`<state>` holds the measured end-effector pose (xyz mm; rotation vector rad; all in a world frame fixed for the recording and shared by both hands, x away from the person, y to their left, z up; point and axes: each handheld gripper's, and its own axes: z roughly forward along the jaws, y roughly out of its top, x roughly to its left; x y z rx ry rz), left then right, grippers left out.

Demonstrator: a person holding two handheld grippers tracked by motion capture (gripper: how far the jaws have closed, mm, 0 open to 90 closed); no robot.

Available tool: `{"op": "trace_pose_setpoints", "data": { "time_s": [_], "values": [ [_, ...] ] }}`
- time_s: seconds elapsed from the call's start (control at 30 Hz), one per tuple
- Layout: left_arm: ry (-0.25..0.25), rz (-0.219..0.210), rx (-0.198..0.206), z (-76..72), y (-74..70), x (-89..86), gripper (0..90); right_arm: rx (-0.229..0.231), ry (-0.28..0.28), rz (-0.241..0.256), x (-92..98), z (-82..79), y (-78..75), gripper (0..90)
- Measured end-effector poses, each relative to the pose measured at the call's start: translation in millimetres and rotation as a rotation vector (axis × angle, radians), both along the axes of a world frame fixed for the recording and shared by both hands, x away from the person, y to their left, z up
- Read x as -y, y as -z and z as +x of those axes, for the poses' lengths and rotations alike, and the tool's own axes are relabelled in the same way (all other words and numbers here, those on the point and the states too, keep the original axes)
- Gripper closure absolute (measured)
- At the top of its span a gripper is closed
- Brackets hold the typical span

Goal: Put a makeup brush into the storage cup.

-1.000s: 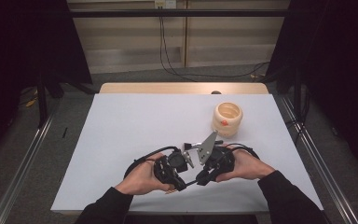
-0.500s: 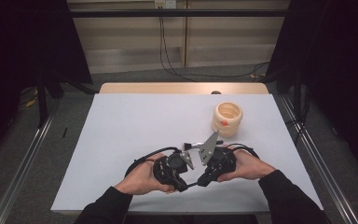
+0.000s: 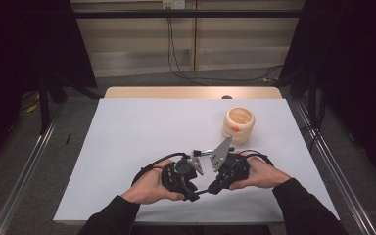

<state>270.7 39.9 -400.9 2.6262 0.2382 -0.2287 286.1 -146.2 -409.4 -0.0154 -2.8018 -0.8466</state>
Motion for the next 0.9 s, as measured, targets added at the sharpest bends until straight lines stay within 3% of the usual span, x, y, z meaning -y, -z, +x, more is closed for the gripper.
{"op": "trace_pose_setpoints", "data": {
  "time_s": [0.27,0.33,0.43,0.53,0.57,0.63,0.73,0.8,0.87,0.9],
  "values": [
    [-0.034,0.000,0.025,0.2,-0.3,2.0,26.1,0.017,0.017,0.019,0.9,-0.3,-2.6,85.3],
    [-0.030,-0.003,0.050,1.1,-1.3,1.6,20.0,0.010,0.018,0.020,1.9,0.0,-3.0,85.4],
    [-0.066,-0.028,0.062,3.9,-2.2,-0.4,10.4,0.007,0.031,0.022,3.6,0.5,-3.9,85.4],
    [-0.095,-0.062,0.063,7.6,-4.4,-4.5,6.2,0.013,0.048,0.020,5.3,1.4,-4.5,85.4],
    [-0.084,-0.077,0.067,9.3,-5.8,-6.9,4.4,0.015,0.050,0.022,6.0,2.1,-5.0,85.4],
    [-0.118,-0.115,0.059,9.7,-7.3,-9.9,4.8,0.017,0.064,0.033,7.5,2.4,-5.7,85.4],
    [-0.159,-0.144,0.092,11.4,-10.5,-15.1,4.0,0.020,0.076,0.030,9.5,2.6,-7.5,85.4],
    [-0.177,-0.184,0.080,13.4,-11.0,-19.1,3.8,0.018,0.079,0.028,9.7,2.2,-7.0,85.4],
    [-0.189,-0.211,0.099,13.1,-11.7,-22.5,3.4,0.000,0.093,0.018,10.2,1.2,-6.8,85.3],
    [-0.188,-0.200,0.113,12.1,-12.1,-24.1,3.6,0.003,0.095,0.015,10.2,1.4,-6.5,85.4]
  ]
}}
